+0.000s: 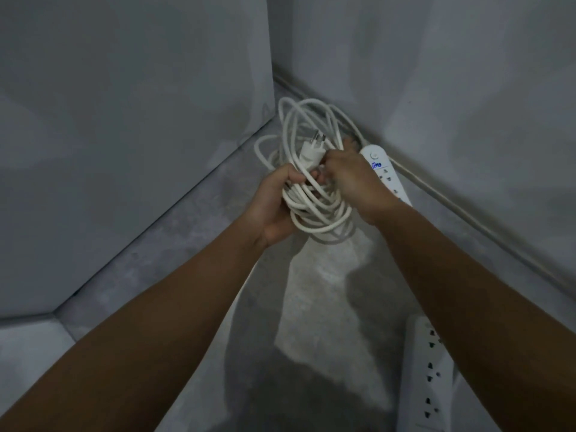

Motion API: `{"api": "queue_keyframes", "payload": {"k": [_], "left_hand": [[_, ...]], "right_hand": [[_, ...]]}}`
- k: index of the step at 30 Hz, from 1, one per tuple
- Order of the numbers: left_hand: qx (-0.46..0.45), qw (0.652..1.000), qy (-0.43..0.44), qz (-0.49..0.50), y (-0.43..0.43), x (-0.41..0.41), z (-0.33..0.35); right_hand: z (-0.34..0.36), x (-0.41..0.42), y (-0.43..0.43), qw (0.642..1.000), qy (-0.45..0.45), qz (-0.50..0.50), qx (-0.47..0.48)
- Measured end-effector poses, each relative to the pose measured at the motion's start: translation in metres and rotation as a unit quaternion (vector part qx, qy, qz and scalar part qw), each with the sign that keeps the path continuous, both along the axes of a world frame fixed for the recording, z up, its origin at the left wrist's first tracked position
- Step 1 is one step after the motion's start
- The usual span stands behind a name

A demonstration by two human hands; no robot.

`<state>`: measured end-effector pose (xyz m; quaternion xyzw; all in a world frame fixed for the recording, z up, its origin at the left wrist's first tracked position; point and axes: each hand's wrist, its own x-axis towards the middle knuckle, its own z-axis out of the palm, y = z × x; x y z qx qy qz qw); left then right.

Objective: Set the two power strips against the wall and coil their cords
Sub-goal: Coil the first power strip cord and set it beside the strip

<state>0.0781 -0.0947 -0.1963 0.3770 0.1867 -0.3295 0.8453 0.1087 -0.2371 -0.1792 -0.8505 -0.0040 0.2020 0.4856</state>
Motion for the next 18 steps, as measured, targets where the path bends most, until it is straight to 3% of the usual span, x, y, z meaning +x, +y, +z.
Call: {"api": "queue_keyframes", "payload": {"k": [3, 4, 7, 12, 18], "left_hand": [[0.014, 1.0, 0.012, 0.003, 0.001, 0.002, 0.005], [0.032, 0.999, 0.008, 0.003, 0.001, 0.004, 0.005], [0.038, 0.999, -0.005, 0.0, -0.002, 0.004, 0.006], [-0.012, 1.0, -0.016, 0.02, -0.002, 0.006, 0.016], [0.2, 0.977, -0.037, 0.06, -0.025, 0.017, 0.028]], "right_hand": [[0.012, 0.008, -0.006, 0.97, 0.136, -0.063, 0.193], [0.012, 0.01, -0.003, 0.964, 0.155, -0.073, 0.205], [0.007, 0.009, 0.01, 0.987, 0.084, -0.084, 0.105], [0.013, 0.008, 0.014, 0.976, 0.086, -0.158, 0.125], [0.015, -0.004, 0.026, 0.939, -0.02, -0.325, 0.112]]}}
